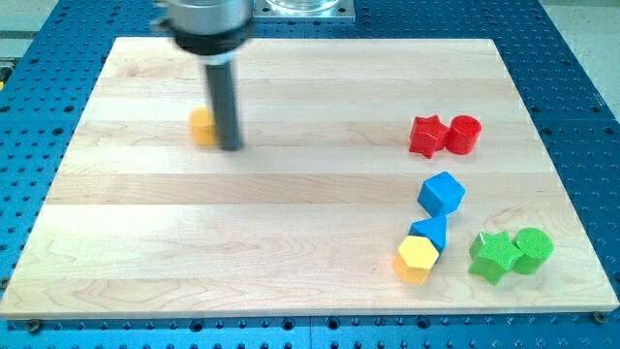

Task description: Push the yellow blocks to the left center

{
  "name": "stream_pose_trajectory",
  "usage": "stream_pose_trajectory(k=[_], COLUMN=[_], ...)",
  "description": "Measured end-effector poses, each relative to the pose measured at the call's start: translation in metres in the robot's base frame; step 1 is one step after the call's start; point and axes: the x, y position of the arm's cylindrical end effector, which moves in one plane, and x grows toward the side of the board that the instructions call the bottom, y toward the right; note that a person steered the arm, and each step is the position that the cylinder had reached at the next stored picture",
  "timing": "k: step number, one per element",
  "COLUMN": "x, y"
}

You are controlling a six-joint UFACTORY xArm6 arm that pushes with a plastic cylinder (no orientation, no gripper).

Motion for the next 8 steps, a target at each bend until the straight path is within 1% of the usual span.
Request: stream_pose_trajectory(k=[1, 2, 3, 4, 5, 6, 7, 8], x=[-0.001, -0.034, -0.039, -0.025, -0.001, 0.008, 0.074, 0.172], y=[0.008, -0.007, -0.05, -0.063, -0.064, -0.058, 0.025, 0.104])
